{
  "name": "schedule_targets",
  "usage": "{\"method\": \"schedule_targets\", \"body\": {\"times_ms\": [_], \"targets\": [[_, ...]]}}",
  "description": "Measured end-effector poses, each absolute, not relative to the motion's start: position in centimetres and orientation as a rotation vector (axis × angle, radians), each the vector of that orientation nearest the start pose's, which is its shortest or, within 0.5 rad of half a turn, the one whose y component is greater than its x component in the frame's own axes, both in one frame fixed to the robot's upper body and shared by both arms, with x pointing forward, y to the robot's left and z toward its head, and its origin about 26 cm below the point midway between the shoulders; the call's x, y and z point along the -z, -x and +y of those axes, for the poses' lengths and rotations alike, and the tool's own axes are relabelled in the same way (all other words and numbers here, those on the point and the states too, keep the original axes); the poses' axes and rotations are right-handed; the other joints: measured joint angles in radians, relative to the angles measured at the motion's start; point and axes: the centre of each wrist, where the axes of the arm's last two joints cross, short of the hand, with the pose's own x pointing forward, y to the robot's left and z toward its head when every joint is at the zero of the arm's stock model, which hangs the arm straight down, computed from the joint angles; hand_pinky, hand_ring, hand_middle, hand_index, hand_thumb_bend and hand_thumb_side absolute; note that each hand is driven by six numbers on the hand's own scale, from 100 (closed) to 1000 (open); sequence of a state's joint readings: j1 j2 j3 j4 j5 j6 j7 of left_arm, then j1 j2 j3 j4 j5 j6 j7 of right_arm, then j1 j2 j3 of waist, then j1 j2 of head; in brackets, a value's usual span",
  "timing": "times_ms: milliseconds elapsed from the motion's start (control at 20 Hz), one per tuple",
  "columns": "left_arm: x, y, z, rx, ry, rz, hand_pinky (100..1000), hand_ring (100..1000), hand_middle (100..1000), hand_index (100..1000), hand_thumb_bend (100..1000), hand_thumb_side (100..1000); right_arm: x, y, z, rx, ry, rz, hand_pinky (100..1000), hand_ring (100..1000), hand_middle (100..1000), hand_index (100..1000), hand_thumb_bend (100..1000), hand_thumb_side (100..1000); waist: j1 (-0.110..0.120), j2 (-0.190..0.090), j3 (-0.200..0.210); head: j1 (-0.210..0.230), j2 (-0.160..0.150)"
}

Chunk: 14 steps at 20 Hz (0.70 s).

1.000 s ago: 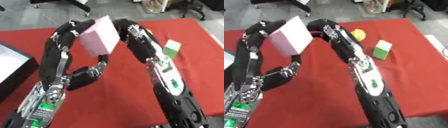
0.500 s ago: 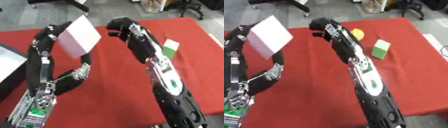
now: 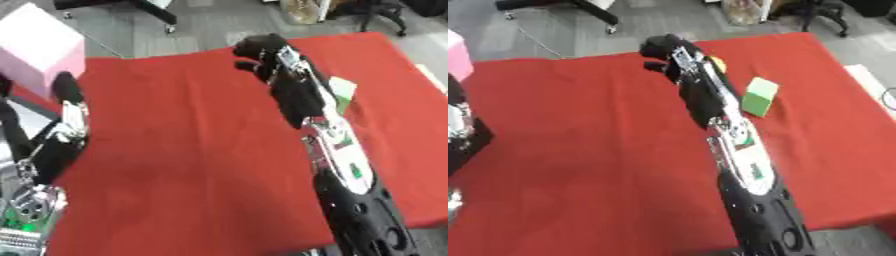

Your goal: Pick up the objects with one hand, pass them to the other hand, and then place them into the box on the other side of the table.

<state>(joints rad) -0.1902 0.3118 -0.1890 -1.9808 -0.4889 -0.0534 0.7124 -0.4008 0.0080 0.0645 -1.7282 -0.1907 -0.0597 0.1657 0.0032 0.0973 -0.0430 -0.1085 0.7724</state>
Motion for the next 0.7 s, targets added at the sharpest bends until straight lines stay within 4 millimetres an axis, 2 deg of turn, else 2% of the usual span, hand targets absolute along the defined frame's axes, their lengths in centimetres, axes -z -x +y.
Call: {"method": "schedule_targets", "body": {"times_ms": [150, 200, 250, 350, 500, 650, 700], "targets": [[-14.7, -28.4, 24.6, -0.014, -0.954, -2.229, 611, 673, 661, 668, 100, 577, -14.2, -34.3, -18.9, -0.151, -0.379, -2.135, 816, 809, 686, 705, 100, 671, 0.003, -0.001, -0.002, 0.012, 0.0], [-14.7, -28.3, 25.5, 0.0, -0.991, -2.156, 613, 678, 667, 671, 100, 581, -14.0, -34.2, -19.5, -0.128, -0.34, -2.135, 815, 807, 687, 702, 100, 803, 0.004, -0.001, -0.003, 0.021, 0.0], [-14.7, -28.2, 26.3, 0.017, -1.032, -2.085, 615, 681, 668, 675, 100, 576, -13.9, -34.1, -20.1, -0.102, -0.305, -2.134, 814, 805, 681, 700, 100, 665, 0.007, -0.001, -0.005, 0.032, 0.0], [-14.8, -28.3, 28.1, 0.045, -1.118, -1.937, 616, 681, 669, 677, 100, 563, -13.6, -33.8, -21.2, -0.053, -0.238, -2.133, 814, 804, 679, 699, 100, 663, 0.015, -0.001, -0.007, 0.065, 0.0], [-14.2, -28.9, 31.0, 0.071, -1.231, -1.709, 623, 682, 672, 687, 100, 537, -13.4, -33.5, -22.2, 0.0, -0.168, -2.13, 813, 803, 678, 698, 100, 661, 0.025, -0.001, -0.017, 0.148, 0.0], [-12.6, -29.8, 34.3, 0.124, -1.306, -1.462, 643, 690, 682, 708, 100, 524, -13.3, -33.3, -22.9, 0.027, -0.126, -2.126, 813, 802, 678, 697, 100, 660, 0.035, -0.001, -0.026, 0.242, 0.0], [-11.9, -30.1, 35.4, 0.156, -1.314, -1.383, 707, 750, 756, 811, 217, 567, -13.3, -33.2, -23.0, 0.033, -0.118, -2.125, 813, 802, 677, 697, 100, 662, 0.04, -0.001, -0.029, 0.268, 0.0]]}}
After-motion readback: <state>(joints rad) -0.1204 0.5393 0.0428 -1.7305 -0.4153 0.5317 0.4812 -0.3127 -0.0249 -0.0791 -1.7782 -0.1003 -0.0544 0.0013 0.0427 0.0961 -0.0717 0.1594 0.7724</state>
